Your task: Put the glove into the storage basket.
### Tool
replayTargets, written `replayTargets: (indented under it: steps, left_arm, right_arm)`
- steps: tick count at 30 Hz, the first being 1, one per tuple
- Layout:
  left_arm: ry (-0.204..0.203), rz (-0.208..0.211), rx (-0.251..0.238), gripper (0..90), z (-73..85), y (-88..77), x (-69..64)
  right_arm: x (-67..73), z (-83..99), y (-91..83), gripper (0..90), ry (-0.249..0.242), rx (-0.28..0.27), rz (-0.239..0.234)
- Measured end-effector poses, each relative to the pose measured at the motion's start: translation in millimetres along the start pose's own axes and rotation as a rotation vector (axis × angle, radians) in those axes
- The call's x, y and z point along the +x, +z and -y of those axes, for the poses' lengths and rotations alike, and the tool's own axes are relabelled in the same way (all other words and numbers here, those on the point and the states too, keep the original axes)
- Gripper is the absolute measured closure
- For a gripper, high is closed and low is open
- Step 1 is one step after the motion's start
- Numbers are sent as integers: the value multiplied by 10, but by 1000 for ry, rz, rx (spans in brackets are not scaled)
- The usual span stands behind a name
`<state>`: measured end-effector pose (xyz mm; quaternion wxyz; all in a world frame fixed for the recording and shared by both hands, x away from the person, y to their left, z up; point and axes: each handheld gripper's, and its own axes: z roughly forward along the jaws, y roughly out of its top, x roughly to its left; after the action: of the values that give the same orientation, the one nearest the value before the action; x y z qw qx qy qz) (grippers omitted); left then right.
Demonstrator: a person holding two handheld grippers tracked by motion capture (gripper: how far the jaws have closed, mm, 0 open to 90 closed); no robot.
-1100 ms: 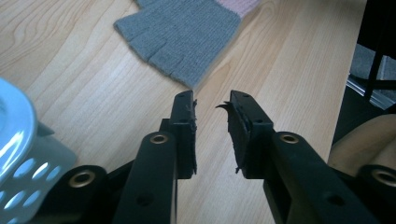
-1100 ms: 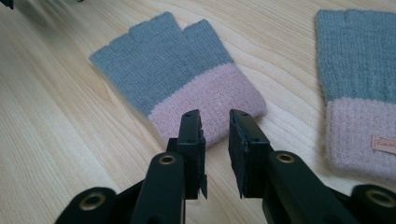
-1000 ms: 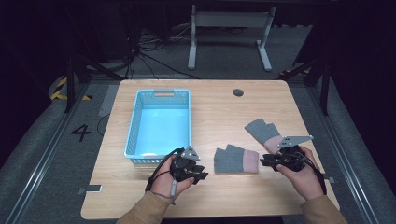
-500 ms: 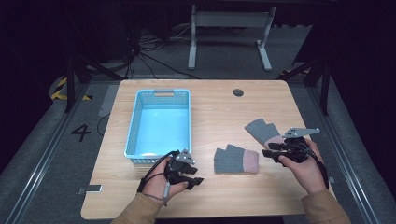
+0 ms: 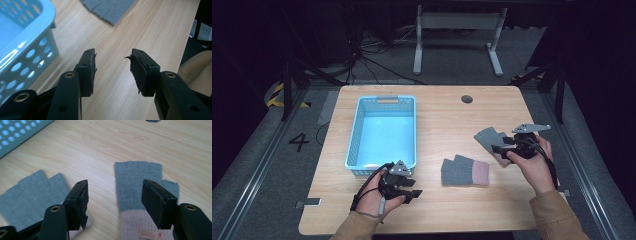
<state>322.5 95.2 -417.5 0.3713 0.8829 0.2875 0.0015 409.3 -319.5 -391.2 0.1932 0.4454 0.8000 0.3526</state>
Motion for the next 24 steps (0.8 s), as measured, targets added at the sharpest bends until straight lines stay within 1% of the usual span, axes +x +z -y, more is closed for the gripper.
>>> replayTargets:
  steps: [2, 3, 4, 5, 6, 7, 8, 9, 10, 11, 12, 18, 19, 24]
  left_arm:
    - [-9, -10, -3, 561, 39, -21, -2]
    - [-17, -17, -2, 560, 76, -42, 4]
    - [-25, -21, -4, 560, 93, -51, 4]
    - [-24, -25, -1, 560, 108, -62, 10]
    - [-24, -25, -1, 560, 108, -62, 10]
    - [-35, -30, -2, 560, 133, -79, 8]
    - [-35, -30, -2, 560, 133, -79, 8]
    - [-37, -36, -10, 560, 152, -88, 7]
    - [-37, -36, -10, 560, 152, -88, 7]
    - [-40, -40, -6, 560, 168, -102, 6]
    - [-40, -40, -6, 560, 168, -102, 6]
    - [-42, -44, -4, 566, 201, -122, 10]
    - [-43, -46, -6, 565, 208, -122, 14]
    - [-45, -45, -4, 565, 208, -119, 17]
  right_arm:
    - [-55, 7, 58, 346, 20, 13, 27]
    - [-107, 21, 118, 332, 37, 27, 44]
    - [-128, 26, 152, 321, 41, 31, 47]
    - [-147, 31, 188, 306, 43, 35, 56]
    - [-147, 31, 188, 306, 43, 35, 56]
    - [-175, 45, 258, 293, 48, 48, 84]
    - [-175, 45, 258, 293, 48, 48, 84]
    - [-202, 65, 321, 289, 52, 60, 97]
    - [-202, 65, 321, 289, 52, 60, 97]
    - [-231, 84, 366, 288, 56, 75, 107]
    - [-242, 93, 387, 285, 61, 79, 112]
    - [-295, 128, 466, 276, 73, 92, 136]
    - [-304, 141, 492, 271, 82, 97, 143]
    - [-317, 169, 531, 265, 84, 118, 145]
